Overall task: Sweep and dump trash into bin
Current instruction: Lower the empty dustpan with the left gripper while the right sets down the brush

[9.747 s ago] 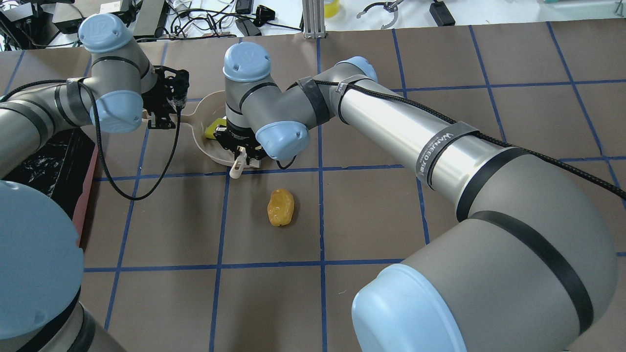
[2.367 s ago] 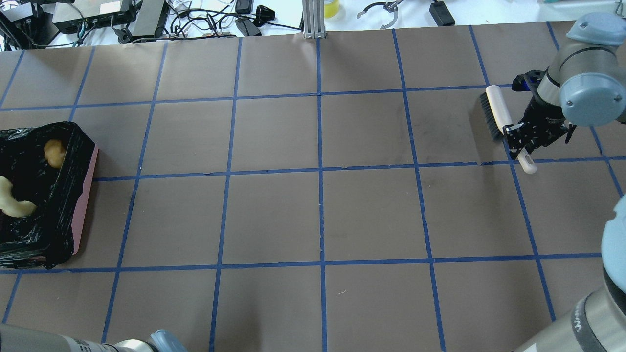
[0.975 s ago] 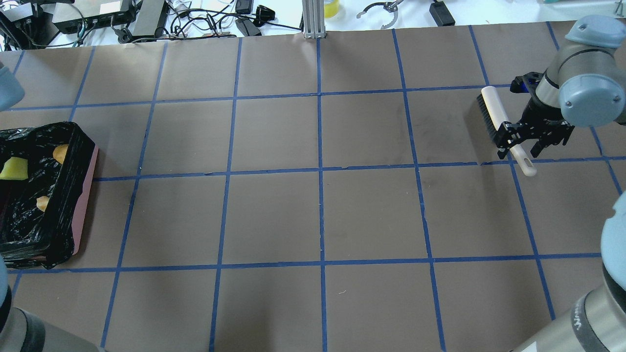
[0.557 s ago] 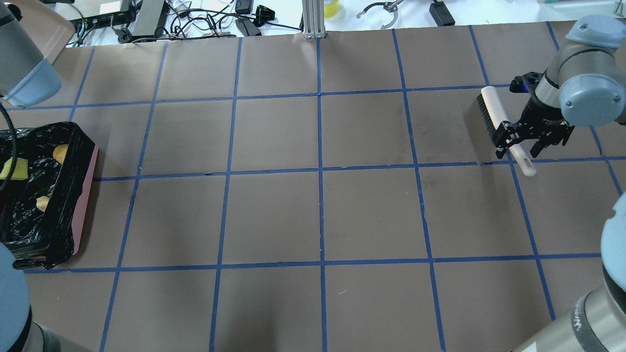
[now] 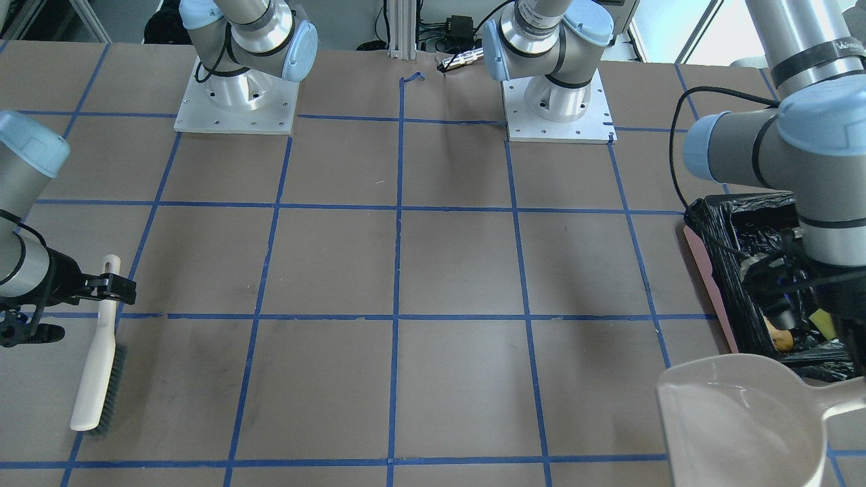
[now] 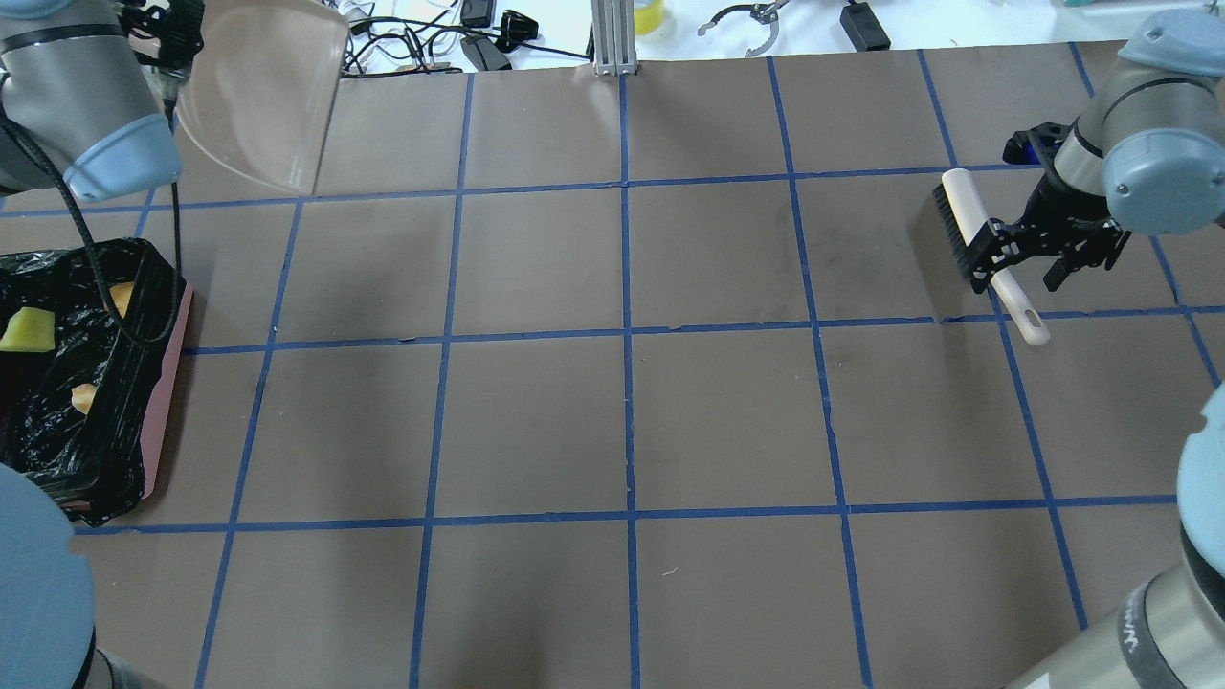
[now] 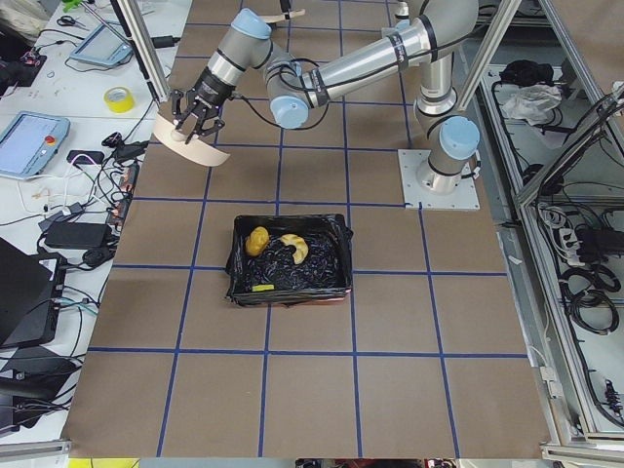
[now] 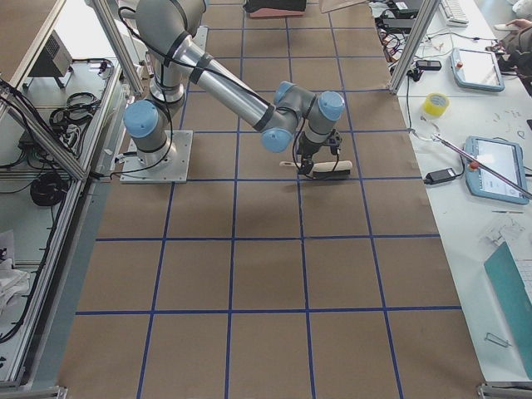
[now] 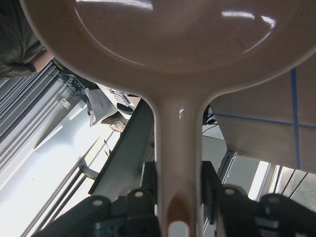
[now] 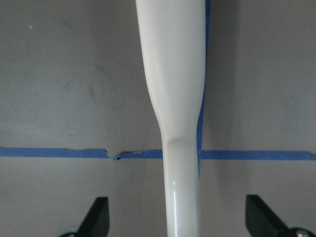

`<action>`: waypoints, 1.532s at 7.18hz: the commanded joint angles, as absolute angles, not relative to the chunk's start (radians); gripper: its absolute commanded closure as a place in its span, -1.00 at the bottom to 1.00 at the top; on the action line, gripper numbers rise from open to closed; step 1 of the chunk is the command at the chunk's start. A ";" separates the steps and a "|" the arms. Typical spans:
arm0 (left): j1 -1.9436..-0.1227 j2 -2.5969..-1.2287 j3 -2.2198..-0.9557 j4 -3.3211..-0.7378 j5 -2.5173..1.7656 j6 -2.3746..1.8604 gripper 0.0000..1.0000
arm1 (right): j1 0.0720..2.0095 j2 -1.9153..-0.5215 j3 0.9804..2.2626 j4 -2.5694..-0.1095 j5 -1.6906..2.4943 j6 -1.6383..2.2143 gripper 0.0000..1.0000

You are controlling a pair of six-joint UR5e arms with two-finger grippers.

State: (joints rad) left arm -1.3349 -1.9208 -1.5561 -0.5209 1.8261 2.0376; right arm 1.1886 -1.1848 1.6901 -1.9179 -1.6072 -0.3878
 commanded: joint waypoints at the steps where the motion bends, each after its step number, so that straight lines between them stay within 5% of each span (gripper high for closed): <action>1: -1.344 -1.954 -1.525 -0.815 1.641 1.747 1.00 | 1.209 -1.227 1.571 -1.786 -1.605 -0.367 -0.99; 4: -1.344 -2.020 -1.520 -0.997 1.517 1.826 1.00 | 1.411 -1.302 1.459 -1.617 -1.608 -0.222 -1.00; 11: -1.345 -2.112 -1.532 -1.023 1.548 1.829 1.00 | 1.640 -1.485 1.557 -1.572 -1.608 -0.048 -1.00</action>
State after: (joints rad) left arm -1.3441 -2.1084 -1.5278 -1.0209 1.5350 1.8262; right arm 1.6384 -1.4765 1.5446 -1.5604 -1.6038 -0.0419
